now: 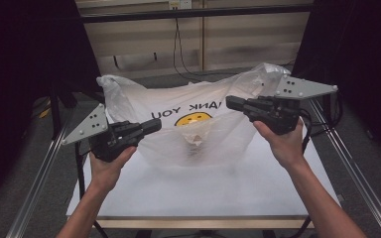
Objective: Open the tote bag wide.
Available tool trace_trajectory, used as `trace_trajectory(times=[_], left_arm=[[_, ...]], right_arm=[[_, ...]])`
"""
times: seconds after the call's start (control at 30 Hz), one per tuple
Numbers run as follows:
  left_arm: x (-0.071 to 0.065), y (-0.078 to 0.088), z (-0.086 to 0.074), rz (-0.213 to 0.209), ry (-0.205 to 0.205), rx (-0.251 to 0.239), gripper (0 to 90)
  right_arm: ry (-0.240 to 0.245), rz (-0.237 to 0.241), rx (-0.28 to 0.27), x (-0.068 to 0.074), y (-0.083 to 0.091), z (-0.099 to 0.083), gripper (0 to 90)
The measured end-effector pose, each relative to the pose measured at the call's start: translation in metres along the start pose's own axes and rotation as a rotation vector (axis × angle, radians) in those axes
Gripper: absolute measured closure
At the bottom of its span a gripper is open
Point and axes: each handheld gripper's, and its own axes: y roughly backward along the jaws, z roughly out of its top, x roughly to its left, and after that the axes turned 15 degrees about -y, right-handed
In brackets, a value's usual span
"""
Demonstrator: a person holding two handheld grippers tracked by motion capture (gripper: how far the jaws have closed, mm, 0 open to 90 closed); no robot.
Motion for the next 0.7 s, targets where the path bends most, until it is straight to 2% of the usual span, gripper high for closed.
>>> trace_trajectory(times=[0.23,0.27,0.3,0.33,0.43,0.47,0.5,0.7], left_arm=[[0.015,-0.017,0.008,0.007,-0.004,-0.011,90.0],[0.016,-0.02,0.009,0.019,-0.003,-0.009,90.0],[0.017,-0.023,0.01,0.01,0.011,-0.008,90.0],[0.018,-0.026,0.01,0.015,-0.003,-0.005,90.0],[0.023,-0.031,0.009,0.019,0.002,0.001,90.0],[0.023,-0.034,0.008,0.032,0.018,-0.004,90.0],[0.025,-0.035,0.007,0.039,0.007,0.017,90.0],[0.033,-0.044,-0.013,0.046,0.044,0.075,90.0]], right_arm=[[0.003,-0.022,0.028,-0.007,-0.017,0.002,90.0],[0.003,-0.021,0.022,-0.007,-0.021,0.006,90.0],[0.003,-0.021,0.022,-0.007,-0.021,0.006,90.0],[0.005,-0.023,0.02,-0.007,-0.023,0.008,90.0],[0.01,-0.038,0.042,-0.009,-0.034,0.01,90.0],[0.01,-0.038,0.042,-0.009,-0.034,0.01,90.0],[0.001,-0.042,0.05,-0.01,-0.037,0.008,90.0],[-0.034,-0.065,0.125,-0.023,-0.054,-0.016,90.0]])
